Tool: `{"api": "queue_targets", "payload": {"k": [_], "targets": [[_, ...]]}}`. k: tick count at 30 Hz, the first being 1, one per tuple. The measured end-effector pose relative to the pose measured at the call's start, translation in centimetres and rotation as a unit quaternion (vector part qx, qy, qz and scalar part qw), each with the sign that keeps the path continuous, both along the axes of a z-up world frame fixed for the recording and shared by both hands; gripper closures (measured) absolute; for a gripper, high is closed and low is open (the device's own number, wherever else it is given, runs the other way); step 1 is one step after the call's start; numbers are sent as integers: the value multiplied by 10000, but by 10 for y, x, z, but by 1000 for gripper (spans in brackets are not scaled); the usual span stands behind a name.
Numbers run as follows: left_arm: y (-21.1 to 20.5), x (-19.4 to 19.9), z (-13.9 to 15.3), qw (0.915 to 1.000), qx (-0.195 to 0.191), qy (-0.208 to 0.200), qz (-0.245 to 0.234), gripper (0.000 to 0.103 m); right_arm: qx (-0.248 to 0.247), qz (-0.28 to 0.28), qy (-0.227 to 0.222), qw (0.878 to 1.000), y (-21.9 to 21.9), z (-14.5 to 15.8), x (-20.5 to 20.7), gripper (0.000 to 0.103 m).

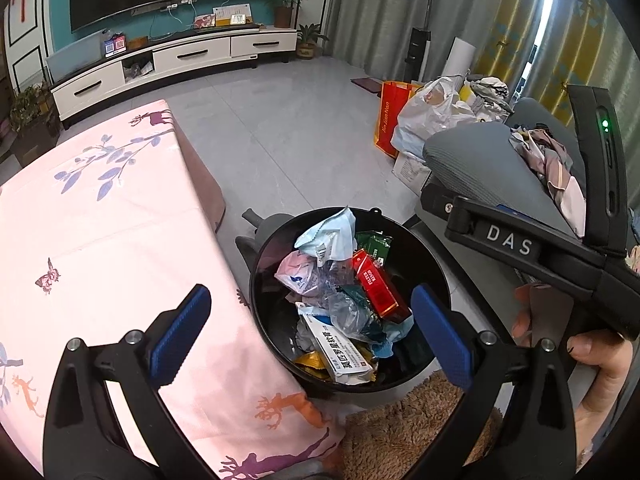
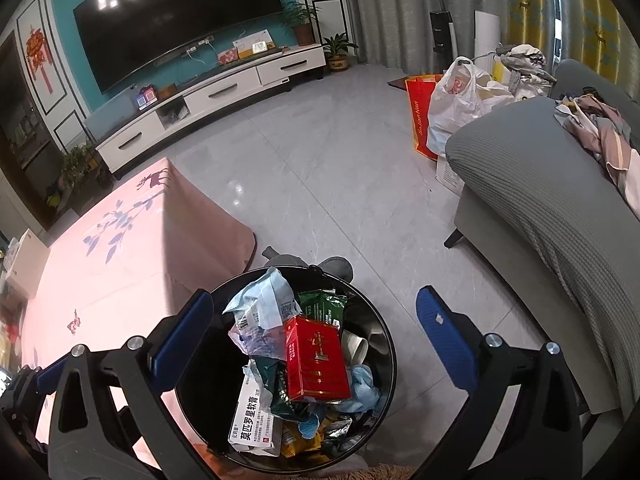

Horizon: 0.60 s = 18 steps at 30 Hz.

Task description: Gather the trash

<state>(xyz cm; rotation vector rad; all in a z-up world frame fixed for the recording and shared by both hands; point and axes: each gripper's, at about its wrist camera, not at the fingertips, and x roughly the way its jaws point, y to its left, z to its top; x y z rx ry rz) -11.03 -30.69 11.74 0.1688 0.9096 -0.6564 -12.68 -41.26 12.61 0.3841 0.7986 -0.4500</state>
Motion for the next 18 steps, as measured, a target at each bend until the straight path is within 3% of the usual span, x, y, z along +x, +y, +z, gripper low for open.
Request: {"api": "queue_targets", "payload": {"k": [18], "targets": [[3,-2,4,10000,15,-50,45,3,-53,1,66,10000,1,-2,2,3]]}}
